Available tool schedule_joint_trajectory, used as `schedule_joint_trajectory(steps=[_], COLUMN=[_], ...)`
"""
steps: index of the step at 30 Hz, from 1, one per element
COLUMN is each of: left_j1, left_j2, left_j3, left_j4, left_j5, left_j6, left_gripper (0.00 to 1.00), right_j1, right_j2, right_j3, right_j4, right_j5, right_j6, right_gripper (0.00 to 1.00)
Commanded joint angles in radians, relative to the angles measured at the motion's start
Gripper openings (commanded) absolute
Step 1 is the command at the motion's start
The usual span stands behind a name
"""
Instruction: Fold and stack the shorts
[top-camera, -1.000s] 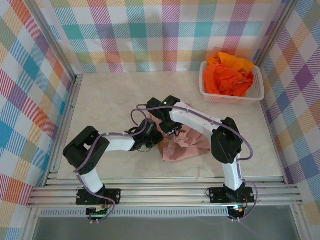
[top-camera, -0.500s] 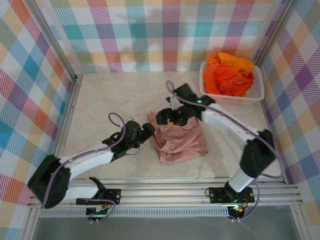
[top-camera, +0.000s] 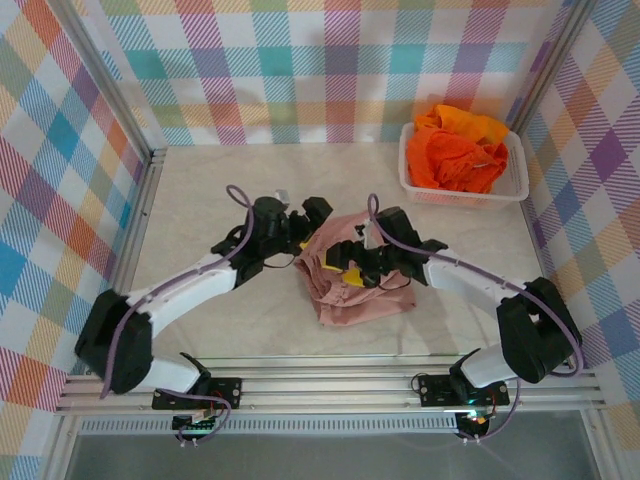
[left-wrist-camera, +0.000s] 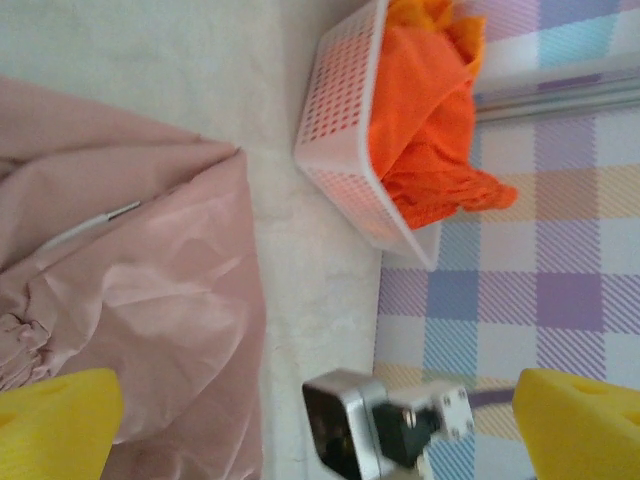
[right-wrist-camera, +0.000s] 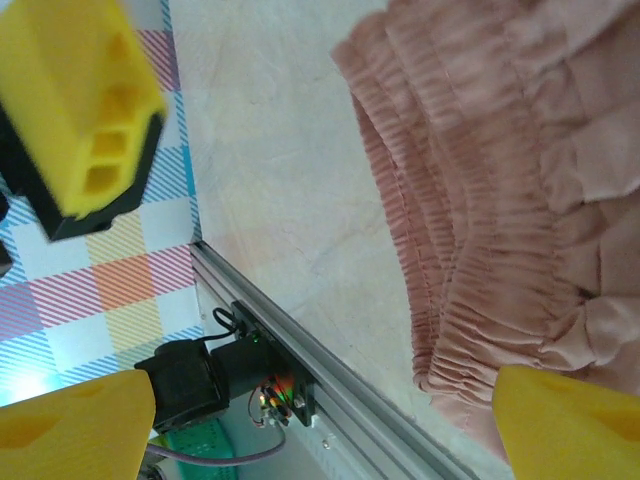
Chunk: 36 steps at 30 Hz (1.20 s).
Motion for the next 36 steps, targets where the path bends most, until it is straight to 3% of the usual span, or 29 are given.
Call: schedule_joint_trajectory(steps=[1,8,16,22,25,30,36], left_j1=[0.008,0.011,0.042,0.06,0.066,0.106,0.194], left_j2=[0.086,0.231,0.334,0.358,0.287,0.113,-0.076], left_j3=[0.014,-0.011,-0.043,-0.009,0.033,0.111,0.116], left_j4=[0.085,0.146,0.121,0.099,0.041,-0.153,-0.35], left_j5=[0.085,0.082,0.031,0.042,0.03,-0.013,-0.071], left_j6=[-0.073,-0.081,-0.001,0.068,0.126,0.254,0.411], left_gripper=[1.0,1.0,1.0,1.0,1.0,1.0,1.0], right_j1=[0.028,0.062,0.09,0.091,0.09,0.09,0.119], right_j2=[0.001,0.078,0.17,0.124,0.028,-0.133,-0.024], right_j3=[-0.05,-0.21,-0.272,-0.284,-0.228,-0.037,0.226], right_j4=[0.25,0.473,0.555,0.551,0.36,-0.169,-0.51], right_j5=[0.018,0.079,0.091,0.086,0.122,0.342,0.54], right_j6=[0.163,0.334,0.384,0.358,0.245,-0.063,-0.301], right_gripper=[0.87,0.85,0.85,0.86,0.87,0.88,0.85])
